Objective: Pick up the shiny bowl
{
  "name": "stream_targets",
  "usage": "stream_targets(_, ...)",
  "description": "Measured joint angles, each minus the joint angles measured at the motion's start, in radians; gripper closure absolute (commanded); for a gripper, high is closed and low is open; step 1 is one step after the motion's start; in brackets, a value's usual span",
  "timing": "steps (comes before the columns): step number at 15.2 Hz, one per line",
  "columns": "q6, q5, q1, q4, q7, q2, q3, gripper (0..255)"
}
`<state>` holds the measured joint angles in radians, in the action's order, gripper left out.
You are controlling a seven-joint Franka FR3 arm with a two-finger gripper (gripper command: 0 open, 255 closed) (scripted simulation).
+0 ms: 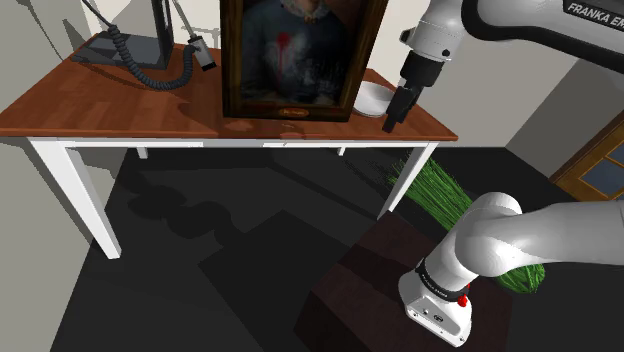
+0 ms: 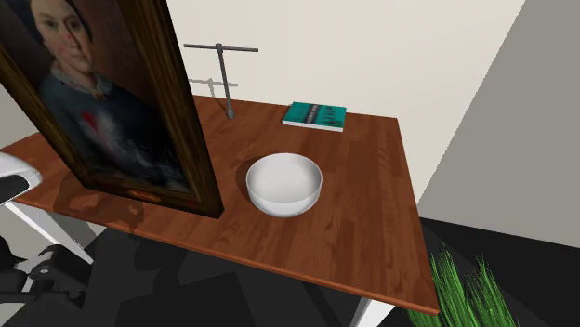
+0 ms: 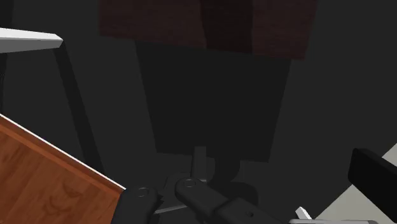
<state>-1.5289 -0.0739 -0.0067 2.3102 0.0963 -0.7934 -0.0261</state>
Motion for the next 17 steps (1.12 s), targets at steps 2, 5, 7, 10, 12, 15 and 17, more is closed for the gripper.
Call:
stream_targets(2,-0.005,0.008,-0.003,-0.001,0.010,0.008,0.008,0)
stream_targets(5,-0.037,0.044,-0.018,-0.025,0.056,0.071,0.043,0)
stream_targets(7,-0.054,0.068,-0.028,-0.058,0.089,0.126,0.068,0)
stream_targets(10,-0.095,0.104,-0.044,-0.082,0.143,0.195,0.109,0)
stream_targets(12,-0.117,0.122,-0.051,-0.130,0.175,0.268,0.132,0)
stream_targets(15,-0.148,0.144,-0.062,-0.192,0.222,0.363,0.166,0)
stream_targets(17,-0.164,0.157,-0.071,-0.237,0.259,0.426,0.192,0)
